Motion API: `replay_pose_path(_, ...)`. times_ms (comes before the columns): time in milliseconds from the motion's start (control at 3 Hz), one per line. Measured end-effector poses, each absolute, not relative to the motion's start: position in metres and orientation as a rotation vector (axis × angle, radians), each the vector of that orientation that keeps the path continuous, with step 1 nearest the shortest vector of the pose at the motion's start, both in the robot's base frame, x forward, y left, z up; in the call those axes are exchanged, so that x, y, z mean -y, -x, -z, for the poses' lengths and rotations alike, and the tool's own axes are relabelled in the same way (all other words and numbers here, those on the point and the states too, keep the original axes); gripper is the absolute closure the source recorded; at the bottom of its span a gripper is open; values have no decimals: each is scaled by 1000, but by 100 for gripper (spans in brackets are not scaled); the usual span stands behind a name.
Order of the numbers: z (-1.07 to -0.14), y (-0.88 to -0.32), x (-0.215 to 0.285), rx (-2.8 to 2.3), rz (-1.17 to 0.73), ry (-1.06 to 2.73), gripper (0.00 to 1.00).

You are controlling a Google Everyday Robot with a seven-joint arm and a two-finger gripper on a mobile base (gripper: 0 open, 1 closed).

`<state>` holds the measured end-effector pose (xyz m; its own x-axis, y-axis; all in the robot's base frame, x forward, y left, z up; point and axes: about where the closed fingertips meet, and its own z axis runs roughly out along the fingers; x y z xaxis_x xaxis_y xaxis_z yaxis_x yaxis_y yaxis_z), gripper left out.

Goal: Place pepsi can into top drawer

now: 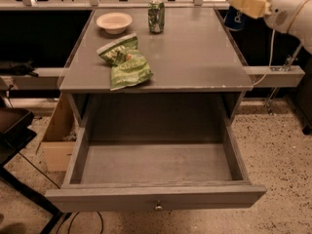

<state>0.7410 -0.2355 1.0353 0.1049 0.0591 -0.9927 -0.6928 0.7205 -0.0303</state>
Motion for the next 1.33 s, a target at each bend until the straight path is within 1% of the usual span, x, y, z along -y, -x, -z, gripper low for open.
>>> replay_pose_path(333, -1060, -671, 232, -1320, -632, 563, 100)
replay_pose_path(667, -1006, -609, 224, -1350, -691, 640, 100)
replay_pose_path(1000, -916, -572, 193, -1417, -791, 756, 100)
replay_pose_path(1333, -852, -565, 161, -1415, -871, 839, 100)
